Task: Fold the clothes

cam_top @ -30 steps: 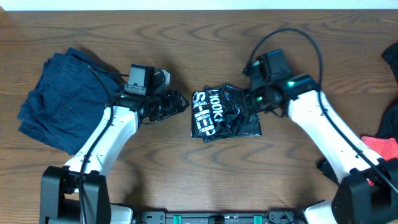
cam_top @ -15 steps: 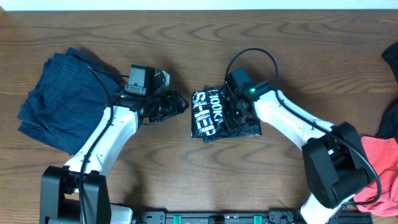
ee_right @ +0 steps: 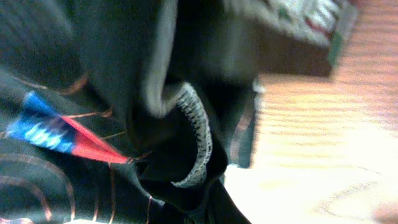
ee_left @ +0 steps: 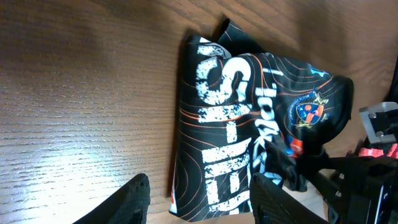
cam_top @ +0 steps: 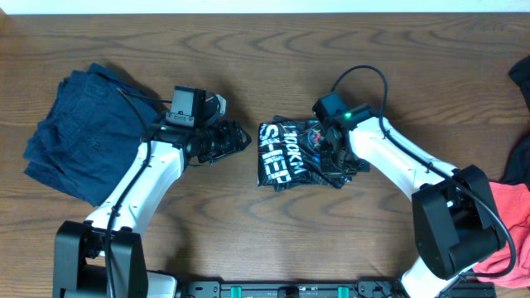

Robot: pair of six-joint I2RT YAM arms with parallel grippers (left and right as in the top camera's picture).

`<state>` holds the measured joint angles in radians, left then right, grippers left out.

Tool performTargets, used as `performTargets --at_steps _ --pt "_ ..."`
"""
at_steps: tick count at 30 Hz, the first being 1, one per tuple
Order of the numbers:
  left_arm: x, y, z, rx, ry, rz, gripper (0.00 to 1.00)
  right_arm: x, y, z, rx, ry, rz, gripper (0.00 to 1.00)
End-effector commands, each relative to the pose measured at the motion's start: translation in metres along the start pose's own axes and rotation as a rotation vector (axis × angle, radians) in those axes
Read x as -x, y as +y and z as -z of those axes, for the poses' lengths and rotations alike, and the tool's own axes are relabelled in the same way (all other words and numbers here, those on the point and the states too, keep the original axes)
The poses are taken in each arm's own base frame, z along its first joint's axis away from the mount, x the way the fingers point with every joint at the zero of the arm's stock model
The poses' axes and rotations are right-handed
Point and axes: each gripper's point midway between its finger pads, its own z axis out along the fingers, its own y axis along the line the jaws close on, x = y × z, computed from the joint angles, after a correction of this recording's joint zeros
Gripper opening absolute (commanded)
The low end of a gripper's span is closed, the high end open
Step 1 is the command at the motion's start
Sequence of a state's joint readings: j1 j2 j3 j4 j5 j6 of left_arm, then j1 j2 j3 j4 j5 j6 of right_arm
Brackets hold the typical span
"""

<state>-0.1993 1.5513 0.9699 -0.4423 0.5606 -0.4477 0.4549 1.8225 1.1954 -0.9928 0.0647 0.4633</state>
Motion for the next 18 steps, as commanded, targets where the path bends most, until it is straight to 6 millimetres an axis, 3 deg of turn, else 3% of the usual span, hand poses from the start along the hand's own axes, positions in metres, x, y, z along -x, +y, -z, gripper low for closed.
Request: performTargets --at_steps 1,7,13,18 --pt "-0.007 0.009 -0.005 0.026 0.022 0.006 0.54 0.007 -0.024 0.006 -0.099 -0.051 -0.075 0.08" --pt "-0.013 0.012 -0.005 0.037 0.046 -0.027 0.54 0.029 -0.050 0.010 -0.200 -0.152 -0.158 0.39" --pt "-0.021 0.008 -0.008 0.037 0.071 -0.092 0.54 0.050 -0.052 0.017 -0.119 -0.204 -0.197 0.36" --pt "-0.034 -0.007 -0.016 0.020 0.102 -0.197 0.54 0.077 -0.031 0.060 0.077 -0.316 -0.078 0.37"
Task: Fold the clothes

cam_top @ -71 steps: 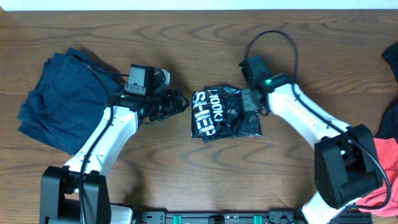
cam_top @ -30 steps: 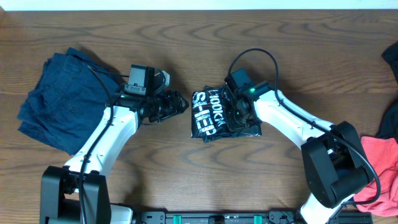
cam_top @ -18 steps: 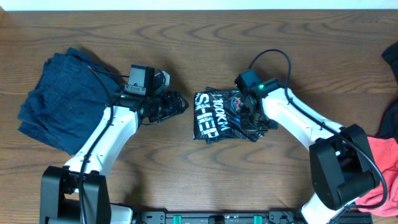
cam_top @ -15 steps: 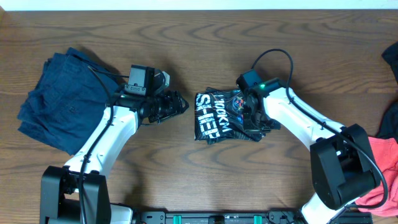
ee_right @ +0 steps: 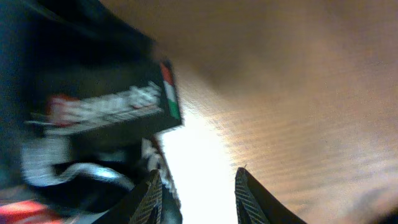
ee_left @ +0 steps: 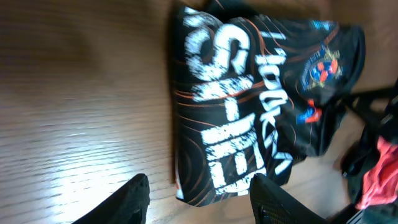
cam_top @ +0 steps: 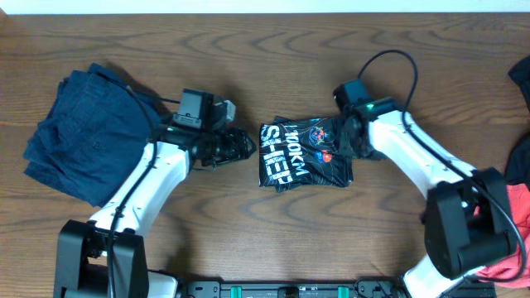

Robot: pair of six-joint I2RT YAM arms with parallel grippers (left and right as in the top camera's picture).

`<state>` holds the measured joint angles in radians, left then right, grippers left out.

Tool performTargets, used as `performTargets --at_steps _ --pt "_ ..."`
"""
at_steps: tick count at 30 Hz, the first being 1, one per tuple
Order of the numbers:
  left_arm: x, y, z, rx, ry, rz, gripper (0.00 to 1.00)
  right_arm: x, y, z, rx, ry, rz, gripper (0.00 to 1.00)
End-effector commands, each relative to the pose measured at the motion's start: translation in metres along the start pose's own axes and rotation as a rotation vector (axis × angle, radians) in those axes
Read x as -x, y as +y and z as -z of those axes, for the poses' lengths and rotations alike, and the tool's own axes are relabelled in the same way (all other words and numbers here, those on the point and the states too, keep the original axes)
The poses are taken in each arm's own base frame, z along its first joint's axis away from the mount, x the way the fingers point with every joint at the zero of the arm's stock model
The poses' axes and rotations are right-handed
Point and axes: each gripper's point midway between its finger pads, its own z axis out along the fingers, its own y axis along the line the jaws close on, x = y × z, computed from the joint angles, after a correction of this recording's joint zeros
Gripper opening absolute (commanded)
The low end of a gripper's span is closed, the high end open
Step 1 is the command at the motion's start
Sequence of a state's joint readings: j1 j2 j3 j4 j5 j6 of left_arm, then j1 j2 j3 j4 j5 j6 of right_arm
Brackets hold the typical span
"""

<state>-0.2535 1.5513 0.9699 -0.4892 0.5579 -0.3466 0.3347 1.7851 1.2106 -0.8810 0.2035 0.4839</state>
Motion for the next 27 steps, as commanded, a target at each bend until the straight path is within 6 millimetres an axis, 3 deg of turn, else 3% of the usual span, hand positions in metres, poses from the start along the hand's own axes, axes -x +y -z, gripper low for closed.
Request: performTargets --at_steps 1,5,15,19,23,27 --pt "-0.016 -0.006 -0.012 0.006 0.045 -0.099 0.54 0.035 0.029 0.049 0.230 -0.142 0.123 0.37" --pt "-0.029 -0.020 -0.021 0.015 0.073 -0.156 0.54 0.036 0.063 0.067 0.441 -0.170 0.245 0.30" --pt "-0.058 -0.048 -0.056 0.036 0.125 -0.308 0.54 0.019 0.076 0.008 0.429 -0.013 0.257 0.19" --pt "-0.073 -0.045 -0.079 0.054 0.184 -0.267 0.54 0.023 0.071 -0.012 0.374 -0.010 0.250 0.19" --pt "-0.101 -0.039 -0.097 0.067 0.297 -0.196 0.54 0.041 0.036 -0.025 0.182 -0.064 0.175 0.25" --pt "-0.117 -0.038 -0.103 0.079 0.346 -0.206 0.54 0.056 0.017 -0.028 0.128 -0.106 0.112 0.35"
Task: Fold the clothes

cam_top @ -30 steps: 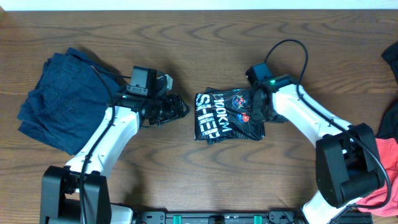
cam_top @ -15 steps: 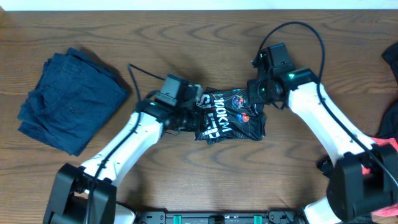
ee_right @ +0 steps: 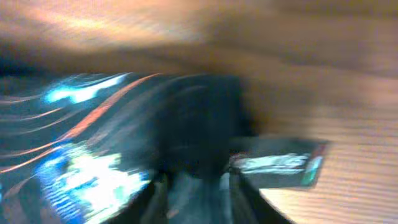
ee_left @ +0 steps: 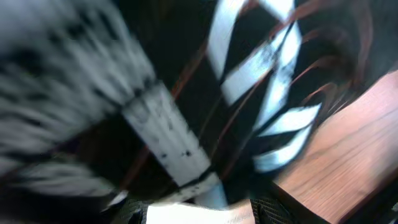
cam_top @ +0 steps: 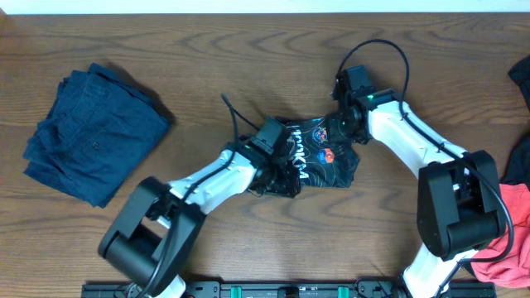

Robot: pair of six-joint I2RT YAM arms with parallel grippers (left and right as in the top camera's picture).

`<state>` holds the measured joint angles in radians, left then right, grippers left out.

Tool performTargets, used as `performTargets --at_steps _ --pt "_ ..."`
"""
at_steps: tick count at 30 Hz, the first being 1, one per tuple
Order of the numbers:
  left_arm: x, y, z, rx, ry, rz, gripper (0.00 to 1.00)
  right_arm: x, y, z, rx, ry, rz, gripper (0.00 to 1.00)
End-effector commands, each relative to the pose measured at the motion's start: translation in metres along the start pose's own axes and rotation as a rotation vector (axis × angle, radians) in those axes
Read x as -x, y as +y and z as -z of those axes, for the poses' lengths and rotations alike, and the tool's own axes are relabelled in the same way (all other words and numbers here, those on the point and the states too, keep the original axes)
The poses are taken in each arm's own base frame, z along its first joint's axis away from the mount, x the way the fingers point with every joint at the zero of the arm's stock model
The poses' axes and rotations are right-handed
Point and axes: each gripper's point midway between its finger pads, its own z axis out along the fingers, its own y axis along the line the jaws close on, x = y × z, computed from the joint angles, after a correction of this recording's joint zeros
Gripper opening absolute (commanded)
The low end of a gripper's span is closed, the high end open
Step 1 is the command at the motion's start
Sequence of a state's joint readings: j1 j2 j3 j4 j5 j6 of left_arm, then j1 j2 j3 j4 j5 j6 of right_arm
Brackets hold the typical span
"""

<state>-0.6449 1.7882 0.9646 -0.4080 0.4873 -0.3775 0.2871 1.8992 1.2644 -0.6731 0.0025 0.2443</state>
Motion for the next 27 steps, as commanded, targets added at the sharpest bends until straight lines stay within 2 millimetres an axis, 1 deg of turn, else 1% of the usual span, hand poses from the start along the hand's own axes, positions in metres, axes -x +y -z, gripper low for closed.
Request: performTargets --at_steps 1,3,5,7,9,12,13,15,17,19,20,22,25,27 --pt "-0.013 -0.004 -0.007 -0.003 0.045 0.016 0.54 0.013 -0.031 0.000 -0.100 -0.049 -0.063 0.36" --pt "-0.014 -0.005 -0.007 -0.004 0.046 0.012 0.53 0.016 -0.032 0.002 -0.091 -0.056 -0.070 0.36" --pt "-0.016 -0.005 -0.002 -0.001 0.050 0.017 0.52 0.018 -0.028 0.008 -0.066 -0.057 -0.044 0.37" --pt "-0.014 -0.009 0.011 -0.007 0.031 0.010 0.53 0.019 -0.027 0.021 -0.061 -0.067 -0.035 0.39" --pt "-0.005 -0.009 0.030 0.012 -0.036 -0.006 0.53 0.022 -0.026 0.040 -0.053 -0.093 -0.037 0.40" --pt "0.020 0.007 0.070 0.117 -0.214 -0.006 0.53 0.023 -0.020 0.071 -0.009 -0.136 -0.036 0.41" --pt "0.031 0.015 0.086 0.159 -0.291 0.001 0.53 0.022 -0.017 0.079 0.006 -0.142 -0.035 0.42" --pt "0.056 0.027 0.117 0.218 -0.441 0.008 0.53 0.013 -0.010 0.094 0.056 -0.130 -0.040 0.41" --pt "0.080 0.033 0.140 0.236 -0.568 -0.005 0.53 0.000 -0.001 0.101 0.116 -0.085 -0.065 0.41" --pt "0.106 0.039 0.157 0.227 -0.673 -0.013 0.53 -0.017 0.009 0.101 0.176 -0.007 -0.069 0.41" --pt "0.117 0.044 0.162 0.225 -0.711 -0.010 0.54 -0.027 0.012 0.099 0.192 0.035 -0.070 0.41" --pt "0.134 0.055 0.162 0.216 -0.753 0.008 0.54 -0.045 0.016 0.093 0.200 0.103 -0.082 0.41" --pt "0.152 0.065 0.145 0.155 -0.723 0.020 0.53 -0.065 0.019 0.080 0.190 0.167 -0.102 0.40" --pt "0.161 0.068 0.128 0.123 -0.672 0.011 0.53 -0.077 0.021 0.074 0.192 0.197 -0.101 0.40"
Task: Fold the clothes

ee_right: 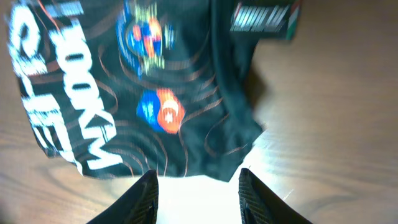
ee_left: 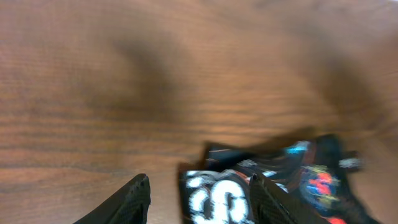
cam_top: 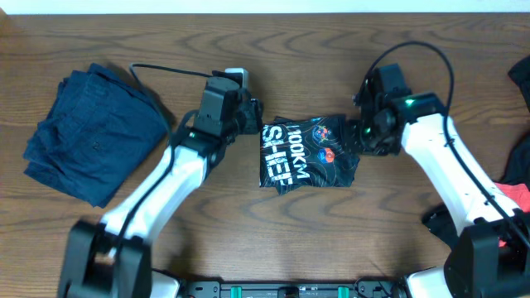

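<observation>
A black printed shirt [cam_top: 305,155] lies folded into a small rectangle at the table's middle, white lettering on its left half; it also shows in the left wrist view [ee_left: 273,180] and the right wrist view [ee_right: 143,93]. My left gripper [cam_top: 246,116] hovers just off the shirt's upper left corner, open and empty [ee_left: 199,202]. My right gripper [cam_top: 362,141] sits by the shirt's right edge, open with nothing between its fingers [ee_right: 198,196]. A folded dark blue garment [cam_top: 91,132] lies at the far left.
A red garment [cam_top: 517,199] lies at the right edge, with a dark cloth [cam_top: 520,79] above it at the far right. The wooden table [cam_top: 273,240] runs to the front edge below the shirt.
My left gripper was down on the shirt's lower left part; now it is off the shirt at its upper left corner. My right gripper has moved from the shirt's top right to its right edge.
At first my right gripper was in the shirt's rumpled right side and the left waited open at its left. Then the right stood at the top right corner, shirt flatter. Then both were on the shirt. Now both are off it, open, and it lies as a rectangle.
</observation>
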Robot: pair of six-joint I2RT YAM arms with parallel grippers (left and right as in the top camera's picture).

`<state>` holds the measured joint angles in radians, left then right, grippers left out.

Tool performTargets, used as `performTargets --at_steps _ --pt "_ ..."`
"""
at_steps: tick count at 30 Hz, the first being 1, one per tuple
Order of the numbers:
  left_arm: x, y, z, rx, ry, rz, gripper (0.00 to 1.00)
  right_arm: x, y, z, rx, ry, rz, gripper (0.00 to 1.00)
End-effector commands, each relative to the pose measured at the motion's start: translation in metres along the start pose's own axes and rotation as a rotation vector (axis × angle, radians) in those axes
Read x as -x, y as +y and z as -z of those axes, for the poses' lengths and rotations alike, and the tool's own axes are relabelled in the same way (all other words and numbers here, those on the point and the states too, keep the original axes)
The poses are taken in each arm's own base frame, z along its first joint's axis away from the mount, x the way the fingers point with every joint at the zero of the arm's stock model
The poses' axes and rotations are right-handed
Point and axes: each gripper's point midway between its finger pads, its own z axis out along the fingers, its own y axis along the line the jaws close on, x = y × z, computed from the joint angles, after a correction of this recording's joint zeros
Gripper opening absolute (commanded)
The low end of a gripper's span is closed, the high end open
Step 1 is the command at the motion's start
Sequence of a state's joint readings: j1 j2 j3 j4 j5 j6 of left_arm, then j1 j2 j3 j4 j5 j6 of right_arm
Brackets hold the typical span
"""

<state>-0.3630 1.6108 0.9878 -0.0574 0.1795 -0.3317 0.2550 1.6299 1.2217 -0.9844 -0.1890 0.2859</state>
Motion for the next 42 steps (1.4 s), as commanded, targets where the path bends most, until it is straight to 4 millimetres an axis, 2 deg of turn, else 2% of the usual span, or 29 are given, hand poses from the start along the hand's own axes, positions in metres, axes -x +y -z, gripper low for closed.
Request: performTargets --at_steps 1,5,8,15,20,25,26,29,31,34,36,38,40,42 --pt "-0.007 -0.003 -0.031 -0.061 0.089 -0.036 0.53 -0.025 0.010 -0.019 0.036 0.085 -0.020 0.40" --pt "-0.018 0.000 -0.060 -0.047 0.185 -0.057 0.53 -0.041 0.012 -0.035 0.031 0.115 -0.005 0.40" --pt "-0.033 0.004 -0.074 -0.036 0.250 -0.057 0.54 -0.051 0.012 -0.050 0.031 0.119 0.009 0.40" --pt "-0.081 0.024 -0.074 0.017 0.429 -0.073 0.54 -0.057 0.003 -0.085 0.038 0.077 -0.003 0.39" --pt "-0.113 0.035 -0.067 0.059 0.557 -0.050 0.54 -0.041 -0.007 -0.097 -0.006 0.000 0.007 0.38" --pt "-0.140 0.044 -0.047 0.105 0.690 -0.020 0.52 -0.006 -0.023 -0.094 -0.118 -0.160 0.014 0.41" --pt "-0.148 0.046 -0.041 0.118 0.728 -0.010 0.49 0.004 -0.026 -0.092 -0.136 -0.202 0.011 0.41" --pt "-0.170 0.052 -0.017 0.183 0.853 0.063 0.46 0.039 -0.034 -0.081 -0.170 -0.349 0.000 0.41" --pt "-0.185 0.051 0.002 0.226 0.941 0.128 0.45 0.064 -0.032 -0.071 -0.150 -0.447 0.037 0.40" --pt "-0.200 0.038 0.020 0.206 1.037 0.150 0.38 0.090 -0.024 -0.058 -0.109 -0.548 0.100 0.38" --pt "-0.202 0.032 0.028 0.210 1.052 0.130 0.36 0.096 -0.018 -0.053 -0.092 -0.560 0.125 0.42" --pt "-0.195 0.029 0.035 0.213 1.028 0.105 0.36 0.096 -0.017 -0.048 -0.097 -0.541 0.145 0.49" --pt "-0.182 0.027 0.041 0.218 0.974 0.082 0.36 0.091 -0.018 -0.042 -0.115 -0.510 0.146 0.52" --pt "-0.160 0.035 0.048 0.260 0.879 0.043 0.36 0.087 -0.022 -0.030 -0.141 -0.488 0.137 0.54"
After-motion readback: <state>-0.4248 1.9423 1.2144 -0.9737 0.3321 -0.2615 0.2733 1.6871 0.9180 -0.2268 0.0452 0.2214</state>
